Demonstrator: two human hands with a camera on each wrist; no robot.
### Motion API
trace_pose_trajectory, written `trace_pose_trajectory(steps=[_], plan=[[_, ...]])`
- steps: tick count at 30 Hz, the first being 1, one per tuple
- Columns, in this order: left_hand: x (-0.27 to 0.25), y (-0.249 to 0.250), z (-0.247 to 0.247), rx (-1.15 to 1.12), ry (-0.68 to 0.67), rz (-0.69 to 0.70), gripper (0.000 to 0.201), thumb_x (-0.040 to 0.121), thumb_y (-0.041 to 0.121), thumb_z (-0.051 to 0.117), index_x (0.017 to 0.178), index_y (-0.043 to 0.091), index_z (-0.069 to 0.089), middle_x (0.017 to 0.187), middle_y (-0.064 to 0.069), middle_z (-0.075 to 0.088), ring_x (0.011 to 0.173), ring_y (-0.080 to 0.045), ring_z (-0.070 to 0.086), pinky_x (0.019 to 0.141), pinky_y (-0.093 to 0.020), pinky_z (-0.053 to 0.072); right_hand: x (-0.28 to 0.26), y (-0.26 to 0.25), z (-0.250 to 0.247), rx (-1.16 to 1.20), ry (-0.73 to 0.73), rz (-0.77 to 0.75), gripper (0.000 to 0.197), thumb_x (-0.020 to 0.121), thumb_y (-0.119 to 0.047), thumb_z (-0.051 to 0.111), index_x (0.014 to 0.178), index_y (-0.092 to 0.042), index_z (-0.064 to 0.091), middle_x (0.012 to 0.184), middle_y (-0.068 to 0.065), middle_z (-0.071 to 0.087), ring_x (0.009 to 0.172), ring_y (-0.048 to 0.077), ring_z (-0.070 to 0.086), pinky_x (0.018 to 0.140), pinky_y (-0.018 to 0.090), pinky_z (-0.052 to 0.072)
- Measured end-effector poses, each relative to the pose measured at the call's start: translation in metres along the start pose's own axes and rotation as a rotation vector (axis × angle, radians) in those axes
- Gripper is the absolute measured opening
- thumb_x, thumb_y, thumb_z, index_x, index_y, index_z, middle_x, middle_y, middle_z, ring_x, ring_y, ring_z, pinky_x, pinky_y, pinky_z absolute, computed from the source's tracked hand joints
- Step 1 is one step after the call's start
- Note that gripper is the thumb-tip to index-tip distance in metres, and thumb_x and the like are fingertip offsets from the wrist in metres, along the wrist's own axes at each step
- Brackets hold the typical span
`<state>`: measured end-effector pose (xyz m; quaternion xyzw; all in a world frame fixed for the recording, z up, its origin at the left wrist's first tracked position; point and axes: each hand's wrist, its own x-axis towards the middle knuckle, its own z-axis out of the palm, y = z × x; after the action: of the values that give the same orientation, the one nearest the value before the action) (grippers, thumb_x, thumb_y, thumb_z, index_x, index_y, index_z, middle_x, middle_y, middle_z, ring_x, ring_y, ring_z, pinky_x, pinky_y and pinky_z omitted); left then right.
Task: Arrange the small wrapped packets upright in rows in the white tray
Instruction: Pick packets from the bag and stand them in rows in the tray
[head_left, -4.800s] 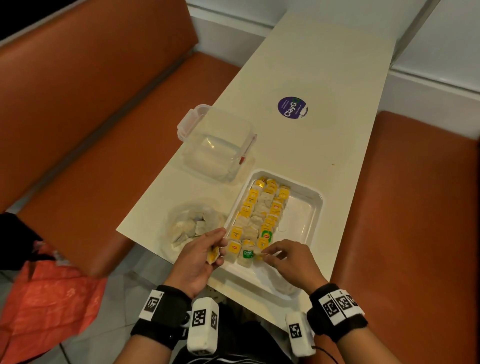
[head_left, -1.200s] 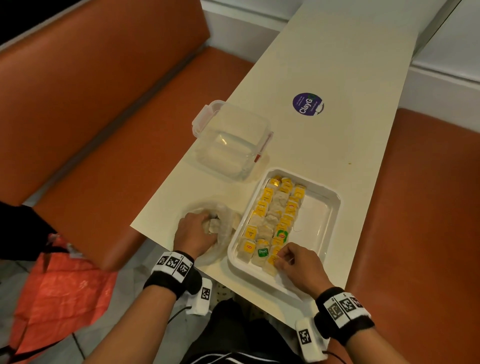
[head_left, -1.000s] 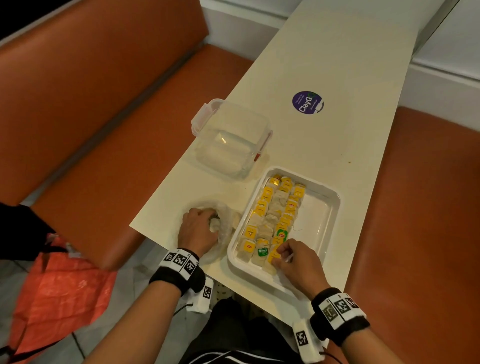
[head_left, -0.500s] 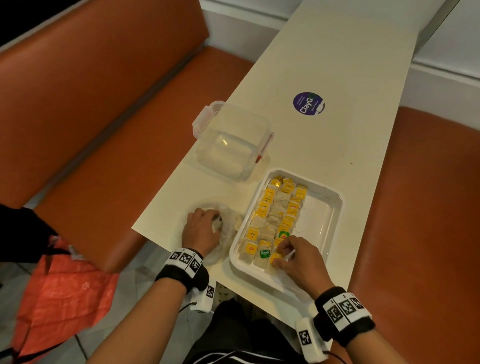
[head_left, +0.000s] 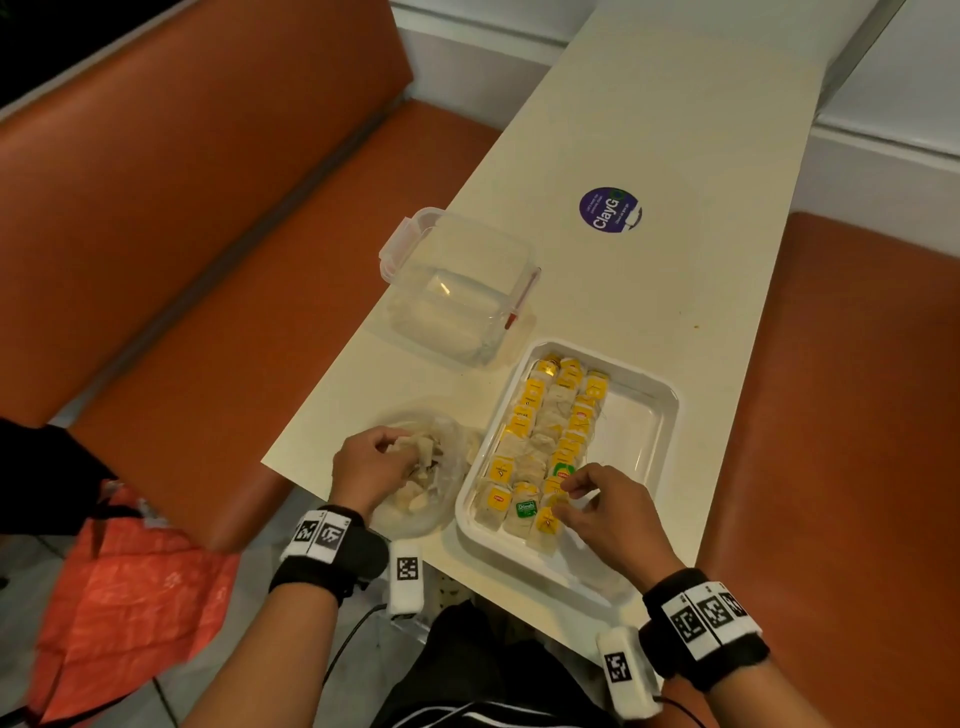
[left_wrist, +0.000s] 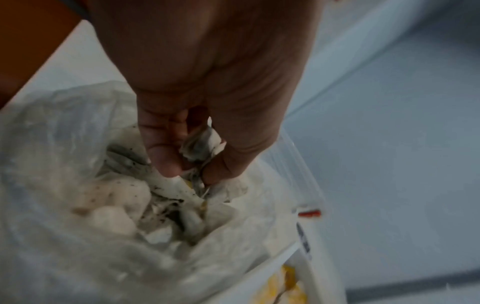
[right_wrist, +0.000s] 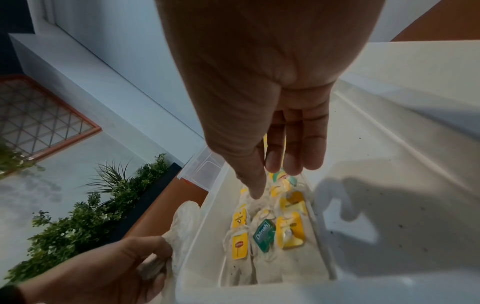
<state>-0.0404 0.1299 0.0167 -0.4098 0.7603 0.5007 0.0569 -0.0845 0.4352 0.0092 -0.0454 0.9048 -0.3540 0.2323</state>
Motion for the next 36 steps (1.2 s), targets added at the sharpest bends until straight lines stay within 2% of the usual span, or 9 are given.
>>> trace_pose_trajectory(steps=[3,9,15,18,22,23,28,32,36], plan=[[-0.010,0.001,-0.010,-0.329,-0.076,-0.156,0.014,0.085,0.002,0.079,0.098,0.008,0.079,0.089,-0.008,0.075,0.074,-0.020,0.066,0.067,-0.030,0.061,0.000,-0.009,-0.005,0.031,-0.010,-0.005,0.022,0.081,-0.037,0.085,0.095,-0.035,0.068,0.097,-0.016,0.067,0.079,0.005,0.065,0.069,0.021,0.046],[-0.022,-0.001,-0.027,-0.880,-0.175,-0.303,0.018,0.095,-0.002,0.061,0.107,-0.002,0.073,0.104,-0.014,0.072,0.088,-0.024,0.062,0.055,-0.024,0.058,-0.005,-0.043,-0.014,0.122,-0.066,-0.050,0.019,0.082,-0.030,0.085,0.093,-0.032,0.070,0.094,-0.016,0.069,0.073,-0.001,0.064,0.062,0.009,0.046],[-0.053,0.013,-0.031,-1.149,-0.326,-0.272,0.029,0.079,0.000,0.055,0.080,0.008,0.082,0.091,-0.009,0.072,0.073,-0.017,0.058,0.050,-0.022,0.051,-0.013,-0.087,-0.006,0.201,-0.212,-0.169,0.028,0.082,-0.034,0.085,0.106,-0.038,0.071,0.101,-0.016,0.071,0.079,0.003,0.066,0.070,0.014,0.050],[-0.063,0.017,-0.023,-1.195,-0.380,-0.247,0.033,0.081,0.002,0.053,0.093,0.008,0.082,0.104,-0.011,0.073,0.075,-0.019,0.063,0.054,-0.024,0.049,-0.016,-0.108,0.001,0.304,-0.312,-0.178,0.044,0.081,-0.046,0.084,0.120,-0.045,0.065,0.105,-0.014,0.071,0.083,0.008,0.070,0.074,0.024,0.059],[-0.067,0.019,-0.014,-1.217,-0.443,-0.222,0.056,0.087,0.003,0.054,0.143,-0.003,0.056,0.151,-0.029,0.053,0.134,-0.050,0.051,0.094,-0.043,0.051,-0.021,-0.134,0.004,0.477,-0.344,-0.180,0.043,0.084,-0.043,0.084,0.122,-0.035,0.066,0.104,-0.007,0.073,0.079,0.017,0.074,0.072,0.034,0.064],[-0.068,0.021,-0.012,-1.222,-0.451,-0.229,0.054,0.089,0.003,0.051,0.142,-0.005,0.055,0.148,-0.030,0.055,0.137,-0.050,0.050,0.098,-0.044,0.052,-0.021,-0.138,0.003,0.492,-0.309,-0.174,0.037,0.085,-0.040,0.084,0.118,-0.031,0.069,0.103,-0.006,0.072,0.077,0.019,0.075,0.070,0.032,0.064],[-0.073,0.046,-0.009,-1.163,-0.497,-0.199,0.034,0.093,0.008,0.046,0.121,0.003,0.066,0.117,-0.020,0.072,0.097,-0.027,0.068,0.073,-0.030,0.060,-0.012,-0.142,-0.007,0.553,-0.210,-0.105,0.021,0.085,-0.029,0.086,0.101,-0.019,0.076,0.091,-0.001,0.078,0.078,0.023,0.077,0.075,0.047,0.065],[-0.068,0.050,-0.007,-1.177,-0.526,-0.249,0.044,0.104,0.001,0.034,0.107,0.003,0.078,0.112,-0.019,0.074,0.091,-0.026,0.072,0.073,-0.033,0.063,-0.012,-0.146,-0.017,0.575,-0.201,-0.101,0.017,0.086,-0.024,0.085,0.097,-0.013,0.077,0.086,0.003,0.078,0.078,0.024,0.075,0.072,0.041,0.065],[-0.062,0.054,-0.012,-1.132,-0.633,-0.177,0.063,0.069,-0.024,0.033,0.100,0.007,0.078,0.120,-0.021,0.072,0.097,-0.033,0.070,0.078,-0.037,0.063,-0.012,-0.145,-0.029,0.539,-0.171,-0.109,0.009,0.087,-0.025,0.084,0.093,-0.019,0.079,0.084,0.000,0.078,0.074,0.015,0.071,0.070,0.035,0.061]])
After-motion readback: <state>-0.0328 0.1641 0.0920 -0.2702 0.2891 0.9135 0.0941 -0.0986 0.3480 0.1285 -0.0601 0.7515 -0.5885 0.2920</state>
